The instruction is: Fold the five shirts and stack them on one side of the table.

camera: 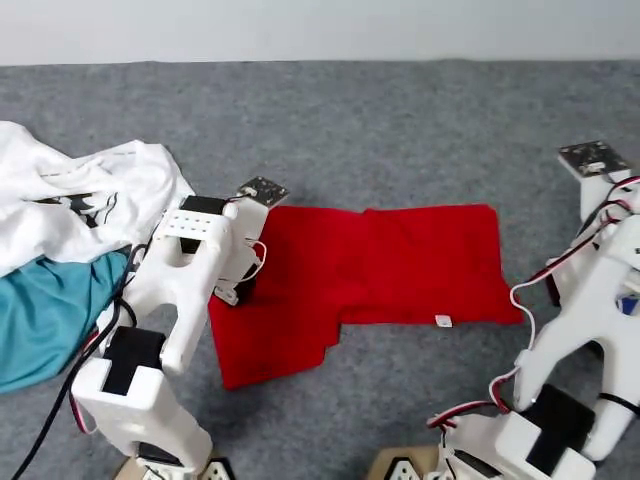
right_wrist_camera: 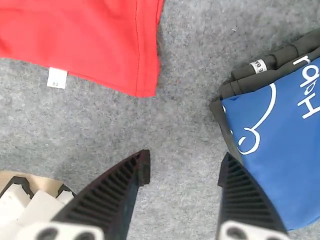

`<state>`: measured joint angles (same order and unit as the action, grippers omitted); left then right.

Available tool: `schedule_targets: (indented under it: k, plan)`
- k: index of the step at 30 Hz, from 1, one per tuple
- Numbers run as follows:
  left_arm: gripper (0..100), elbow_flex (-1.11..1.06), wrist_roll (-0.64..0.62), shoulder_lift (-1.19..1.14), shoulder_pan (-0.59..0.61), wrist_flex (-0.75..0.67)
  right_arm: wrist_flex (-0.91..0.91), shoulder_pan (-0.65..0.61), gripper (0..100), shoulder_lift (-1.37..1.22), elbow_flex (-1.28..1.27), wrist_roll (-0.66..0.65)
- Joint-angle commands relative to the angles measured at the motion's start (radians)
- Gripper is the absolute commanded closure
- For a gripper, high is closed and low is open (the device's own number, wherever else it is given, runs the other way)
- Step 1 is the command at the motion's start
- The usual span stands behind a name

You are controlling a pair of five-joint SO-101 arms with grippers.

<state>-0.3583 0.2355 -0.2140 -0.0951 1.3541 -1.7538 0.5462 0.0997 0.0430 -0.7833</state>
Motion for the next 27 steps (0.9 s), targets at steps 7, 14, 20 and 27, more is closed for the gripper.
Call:
schedule_targets:
  k: [7, 14, 20, 27]
  plan:
    - [100, 0.039, 0.069, 0.115, 0.003, 0.16, -0.027, 0.008, 77.8, 0.048, 0.009, 0.003]
    - [100, 0.039, 0.077, 0.121, 0.06, 0.16, -0.027, 0.008, 77.8, 0.048, 0.009, 0.003]
    - [100, 0.039, 0.097, 0.037, 0.098, 0.12, -0.025, 0.002, 77.8, 0.048, 0.009, 0.003]
    - [99, 0.045, 0.095, -0.008, 0.081, 0.098, -0.025, 0.002, 77.8, 0.048, 0.009, 0.003]
